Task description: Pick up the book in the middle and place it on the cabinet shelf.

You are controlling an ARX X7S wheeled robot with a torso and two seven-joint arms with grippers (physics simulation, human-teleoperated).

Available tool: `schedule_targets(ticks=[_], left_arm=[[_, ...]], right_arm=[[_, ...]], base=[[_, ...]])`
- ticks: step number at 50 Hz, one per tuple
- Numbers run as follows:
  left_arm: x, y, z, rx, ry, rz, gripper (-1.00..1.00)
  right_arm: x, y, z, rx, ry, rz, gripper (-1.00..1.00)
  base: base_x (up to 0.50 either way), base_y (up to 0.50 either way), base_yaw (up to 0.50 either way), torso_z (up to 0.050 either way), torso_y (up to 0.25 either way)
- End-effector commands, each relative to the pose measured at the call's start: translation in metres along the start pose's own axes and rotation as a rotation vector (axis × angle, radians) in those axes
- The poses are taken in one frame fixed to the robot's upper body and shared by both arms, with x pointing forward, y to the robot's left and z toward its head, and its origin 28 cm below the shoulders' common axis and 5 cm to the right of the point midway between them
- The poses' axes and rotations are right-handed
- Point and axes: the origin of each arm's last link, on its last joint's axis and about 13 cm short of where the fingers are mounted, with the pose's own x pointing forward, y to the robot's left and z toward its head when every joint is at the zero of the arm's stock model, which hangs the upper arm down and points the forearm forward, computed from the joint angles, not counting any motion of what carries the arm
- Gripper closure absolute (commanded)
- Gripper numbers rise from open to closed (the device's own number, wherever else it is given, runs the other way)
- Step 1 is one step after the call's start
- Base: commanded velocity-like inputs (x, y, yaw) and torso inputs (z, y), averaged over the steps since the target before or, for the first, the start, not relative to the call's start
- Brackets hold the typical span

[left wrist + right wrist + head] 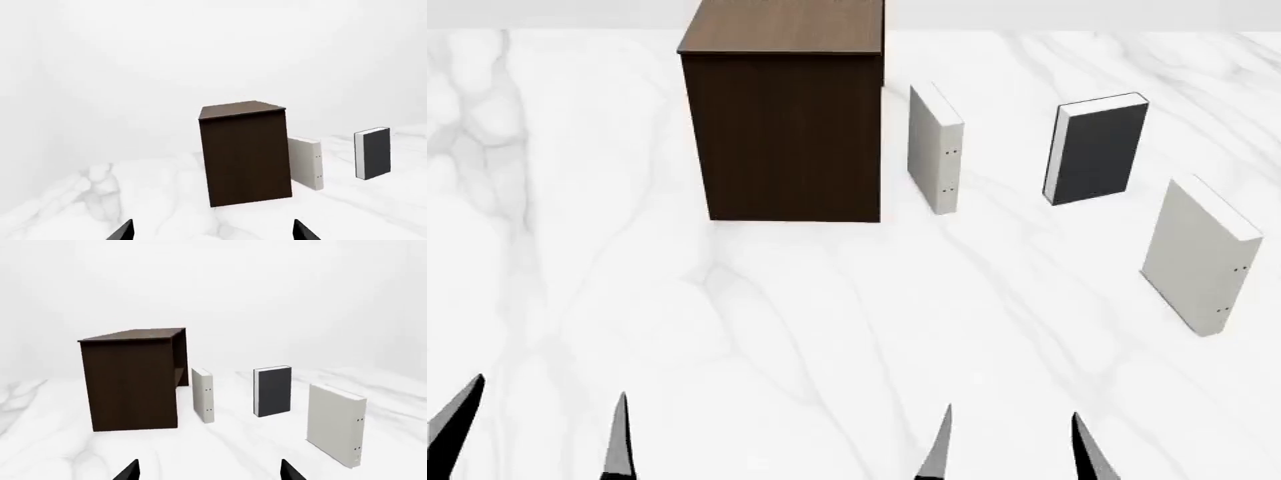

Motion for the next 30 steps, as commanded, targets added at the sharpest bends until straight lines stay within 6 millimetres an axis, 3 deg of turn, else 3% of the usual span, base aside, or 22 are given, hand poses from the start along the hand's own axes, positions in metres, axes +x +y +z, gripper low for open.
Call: schedule_targets(ticks=[1, 5, 12, 21, 30], left_arm=[[-0.013, 0.008, 0.076, 0.038, -0.236, 0.025, -1.00], [-0.019, 0.011, 0.099, 0.044, -0.300, 0.039, -1.00], [-0.024, 0.011, 0.112, 0.062, -0.348, 0.045, -1.00], [-0.026, 0.010, 0.116, 0.078, -0.362, 0.044, -1.00], [-0.026, 0.011, 0.117, 0.084, -0.364, 0.050, -1.00]], right_arm=[[-0.010, 0.008, 0.067, -0.042, -0.184, 0.048, -1.00], [-0.016, 0.012, 0.091, -0.043, -0.238, 0.061, -1.00], [-0.023, 0.014, 0.114, -0.037, -0.300, 0.079, -1.00], [-0.027, 0.014, 0.123, -0.040, -0.327, 0.076, -1.00], [-0.023, 0.014, 0.120, -0.043, -0.301, 0.041, -1.00]], base=[[0.00, 0.00, 0.00, 0.000, 0.000], [0.00, 0.00, 0.00, 0.000, 0.000], [0.00, 0.00, 0.00, 0.000, 0.000], [0.00, 0.00, 0.00, 0.000, 0.000], [0.00, 0.00, 0.00, 0.000, 0.000]])
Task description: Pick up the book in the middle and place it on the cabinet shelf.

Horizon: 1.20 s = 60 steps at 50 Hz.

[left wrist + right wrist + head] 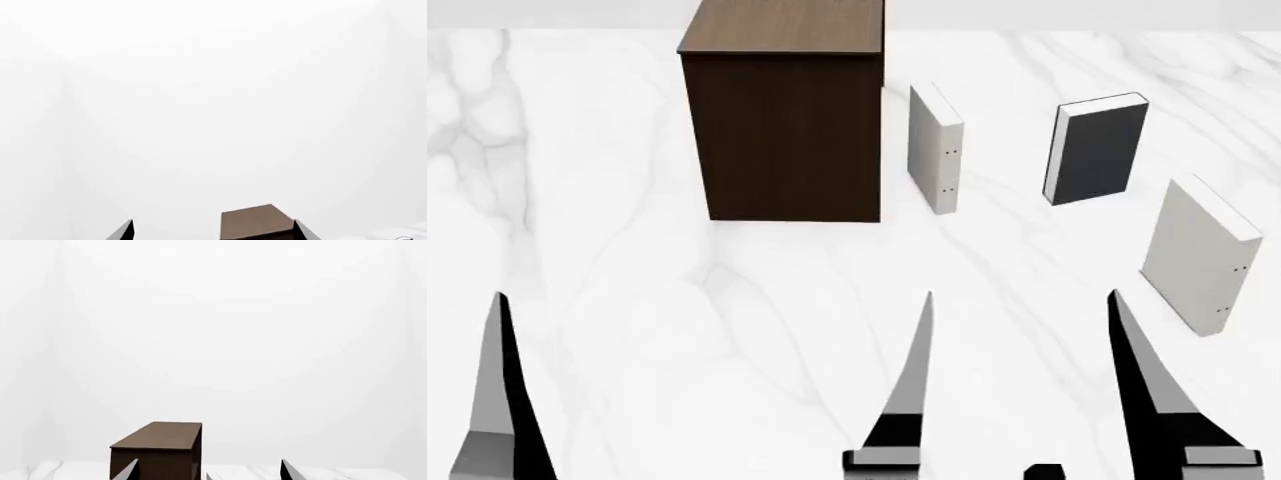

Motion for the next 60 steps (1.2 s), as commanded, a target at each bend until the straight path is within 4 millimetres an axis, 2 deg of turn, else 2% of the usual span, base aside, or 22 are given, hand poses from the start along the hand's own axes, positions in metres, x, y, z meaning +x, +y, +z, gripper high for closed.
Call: schedule_targets(ticks=[1, 8, 34, 60], left_arm=[[-0.0011, 0.0017, 0.0081, 0.014, -0.021, 0.009, -1.00], [-0.0012, 0.0011, 0.0077, 0.012, -0.019, 0.005, -1.00], [-0.0027, -0.0046, 0.0086, 0.032, -0.017, -0.019, -1.00], [-0.0012, -0.0005, 0.0079, 0.042, -0.006, 0.010, -1.00]], right_arm=[[0.0000, 0.0005, 0.0070, -0.012, 0.001, -0.019, -1.00], [-0.0009, 0.0013, 0.0069, 0.005, -0.001, 0.003, -1.00], [-0.0005, 0.0010, 0.0064, 0.008, 0.019, 0.001, -1.00], [-0.0003, 0.0007, 0.0060, 0.017, 0.037, -0.003, -1.00]], base=[[0.00, 0.00, 0.00, 0.000, 0.000], [0.05, 0.00, 0.00, 0.000, 0.000], [0.50, 0.00, 0.00, 0.000, 0.000], [0.50, 0.00, 0.00, 0.000, 0.001]])
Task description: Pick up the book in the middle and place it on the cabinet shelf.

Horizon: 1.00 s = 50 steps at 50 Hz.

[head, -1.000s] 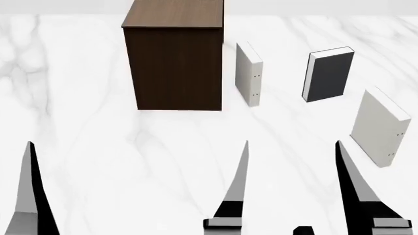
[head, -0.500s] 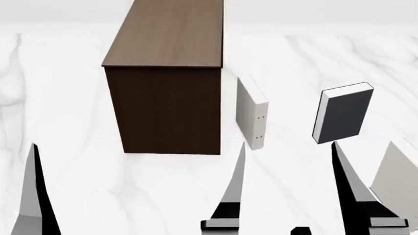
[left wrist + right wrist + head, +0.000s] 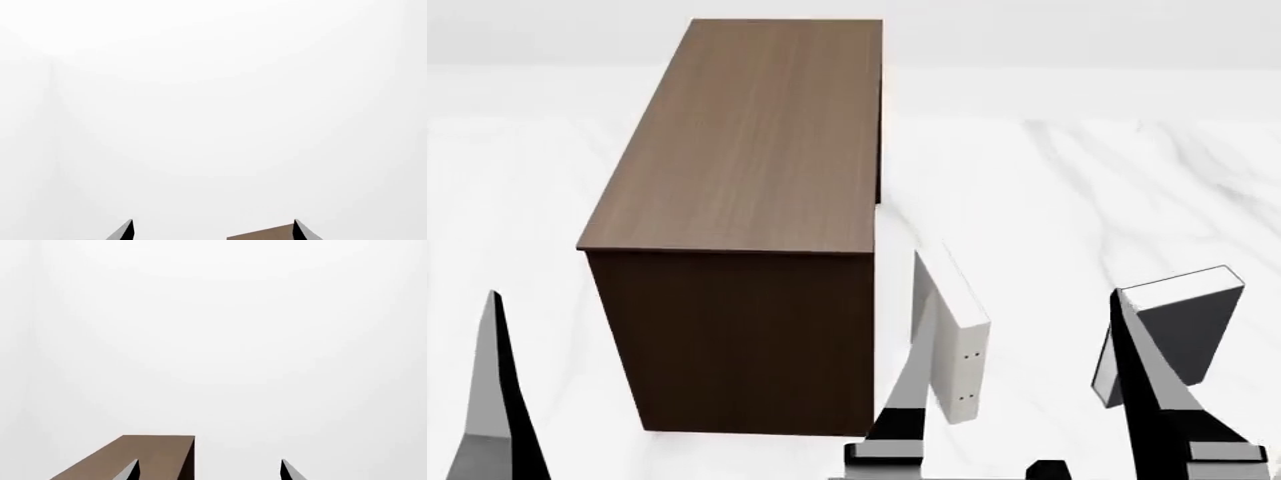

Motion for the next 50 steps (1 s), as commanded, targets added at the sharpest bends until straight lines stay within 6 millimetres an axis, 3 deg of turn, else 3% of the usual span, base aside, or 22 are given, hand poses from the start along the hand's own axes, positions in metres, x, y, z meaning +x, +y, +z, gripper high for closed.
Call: schedule_targets(ticks=[1, 26, 37, 50], left_arm=[[0.0001, 0.0000, -0.0001, 0.004, 0.006, 0.007, -1.00], [-0.0005, -0.0005, -0.0009, -0.005, 0.011, 0.004, -1.00], [-0.0009, -0.0009, 0.0013, -0.020, -0.021, 0.000, -1.00], [-0.0004, -0.0003, 0.0010, -0.024, -0.019, 0.007, -1.00]], right_arm=[[-0.0001, 0.0004, -0.0013, 0.002, 0.010, 0.003, -1.00], [0.0007, 0.0023, -0.0104, -0.046, 0.078, 0.019, -1.00], [-0.0053, 0.0021, -0.0087, -0.031, -0.009, 0.046, -1.00], [-0.0052, -0.0002, -0.0073, -0.002, -0.016, 0.020, -1.00]], base=[[0.50, 0.00, 0.00, 0.000, 0.000], [0.49, 0.00, 0.00, 0.000, 0.001], [0.00, 0.00, -0.02, 0.000, 0.001], [-0.05, 0.00, -0.50, 0.000, 0.000]])
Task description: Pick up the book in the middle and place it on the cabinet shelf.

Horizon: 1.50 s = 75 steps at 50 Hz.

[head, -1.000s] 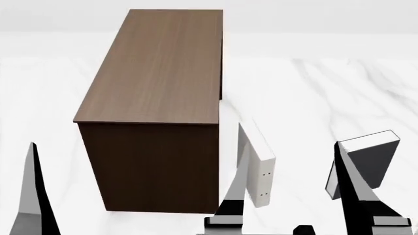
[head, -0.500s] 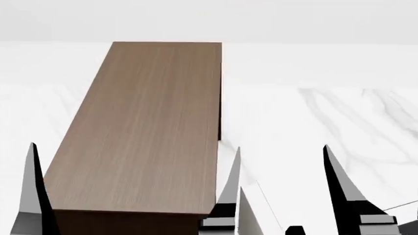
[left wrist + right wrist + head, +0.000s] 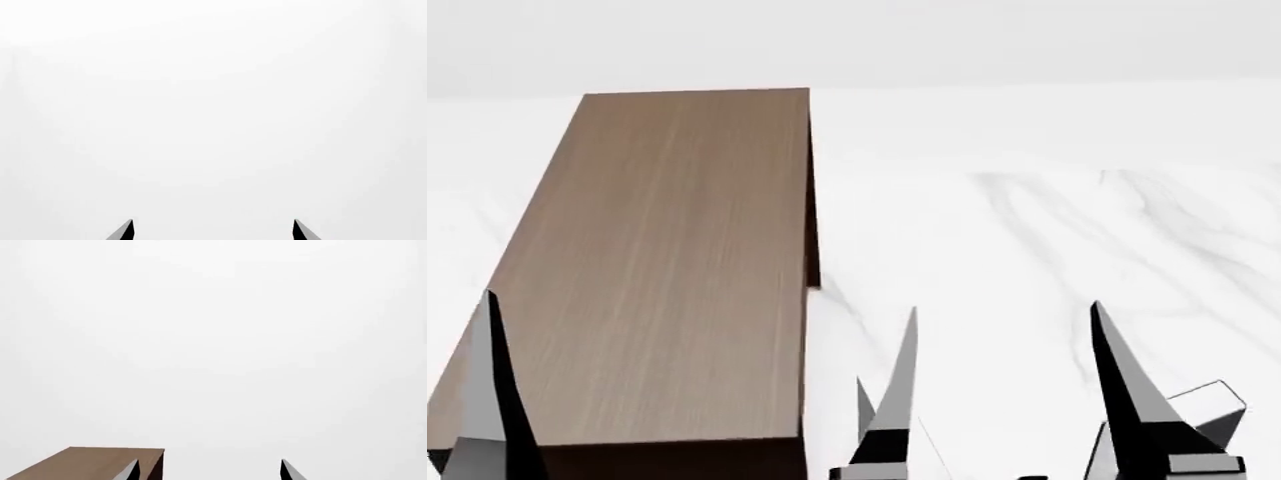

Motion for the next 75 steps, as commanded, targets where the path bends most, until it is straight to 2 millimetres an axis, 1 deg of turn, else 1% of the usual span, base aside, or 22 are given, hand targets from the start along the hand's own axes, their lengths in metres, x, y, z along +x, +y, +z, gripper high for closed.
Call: schedule_targets(ticks=[1, 18, 20, 22, 23, 30, 49, 52, 56, 61, 75], left_arm=[[0.0002, 0.0003, 0.0001, -0.005, -0.002, 0.003, -1.00], [0.0002, 0.0002, 0.0003, -0.013, -0.004, 0.003, -1.00], [0.0009, 0.0004, -0.0013, 0.003, 0.020, 0.005, -1.00], [0.0004, 0.0005, -0.0007, -0.018, 0.006, -0.003, -1.00], [0.0003, 0.0002, -0.0021, -0.022, 0.031, -0.016, -1.00], [0.0009, 0.0031, -0.0018, -0.036, 0.017, 0.023, -1.00], [0.0000, 0.0025, -0.0019, -0.048, 0.019, 0.021, -1.00], [0.0000, 0.0028, -0.0022, -0.081, 0.017, 0.017, -1.00], [-0.0001, 0.0029, -0.0024, -0.050, 0.024, 0.012, -1.00], [-0.0006, 0.0013, -0.0024, -0.028, 0.032, -0.004, -1.00], [0.0005, 0.0027, -0.0027, -0.043, 0.032, 0.003, -1.00]], right_arm=[[-0.0007, -0.0011, 0.0002, 0.014, -0.011, -0.011, -1.00], [-0.0003, -0.0002, 0.0009, 0.007, -0.013, -0.006, -1.00], [0.0026, -0.0012, -0.0010, -0.050, 0.000, -0.043, -1.00], [0.0033, -0.0013, -0.0019, -0.065, 0.000, -0.043, -1.00], [0.0030, -0.0011, -0.0018, -0.059, 0.007, -0.039, -1.00], [0.0033, 0.0010, -0.0045, -0.079, 0.041, -0.021, -1.00], [0.0028, 0.0021, -0.0047, -0.090, 0.052, -0.006, -1.00], [0.0033, 0.0022, -0.0067, -0.094, 0.057, -0.009, -1.00], [0.0033, 0.0026, -0.0070, -0.096, 0.059, -0.007, -1.00], [0.0034, 0.0026, -0.0081, -0.101, 0.061, -0.009, -1.00], [0.0042, 0.0028, -0.0087, -0.102, 0.069, -0.011, -1.00]], base=[[-0.05, 0.00, -0.50, 0.000, 0.000], [-0.02, 0.00, -0.50, 0.000, 0.000], [0.00, 0.00, -0.36, 0.000, 0.000], [0.00, 0.00, 0.00, 0.000, 0.000], [0.00, 0.00, 0.00, 0.050, 0.000], [0.00, 0.00, 0.00, 0.050, 0.000], [0.00, 0.00, 0.00, 0.050, 0.000], [0.00, 0.00, 0.00, 0.050, 0.000], [0.00, 0.00, 0.00, 0.050, -0.016], [0.00, 0.00, 0.00, 0.047, -0.152], [0.00, 0.00, 0.00, 0.039, -0.203]])
